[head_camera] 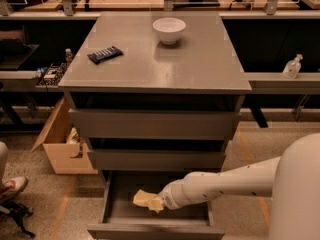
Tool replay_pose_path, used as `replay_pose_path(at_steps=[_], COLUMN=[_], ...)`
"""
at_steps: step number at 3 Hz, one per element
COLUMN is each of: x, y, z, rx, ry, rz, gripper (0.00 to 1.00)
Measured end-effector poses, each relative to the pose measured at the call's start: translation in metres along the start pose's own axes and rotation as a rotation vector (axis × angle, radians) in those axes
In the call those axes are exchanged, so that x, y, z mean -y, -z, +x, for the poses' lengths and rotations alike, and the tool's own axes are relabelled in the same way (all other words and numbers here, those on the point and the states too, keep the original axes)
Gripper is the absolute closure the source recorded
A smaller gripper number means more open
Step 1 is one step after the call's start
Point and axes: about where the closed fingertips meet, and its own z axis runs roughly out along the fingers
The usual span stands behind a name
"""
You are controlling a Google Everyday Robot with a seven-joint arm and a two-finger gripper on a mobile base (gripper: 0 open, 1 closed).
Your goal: Place sponge into bottom drawer
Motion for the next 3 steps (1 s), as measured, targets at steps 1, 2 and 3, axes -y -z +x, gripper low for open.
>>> replay_pose_path(at_steps=[1,2,3], x=[0.027,0.052,0.072], y=[-0.026,-0.059,-0.097], z=[0.000,-0.002,-0.001], rx=[0.054,0.115,0.145], ry=[0.013,0.020,0.012], rz=[0.018,0.024,0.009], gripper=[1.00,1.00,1.00])
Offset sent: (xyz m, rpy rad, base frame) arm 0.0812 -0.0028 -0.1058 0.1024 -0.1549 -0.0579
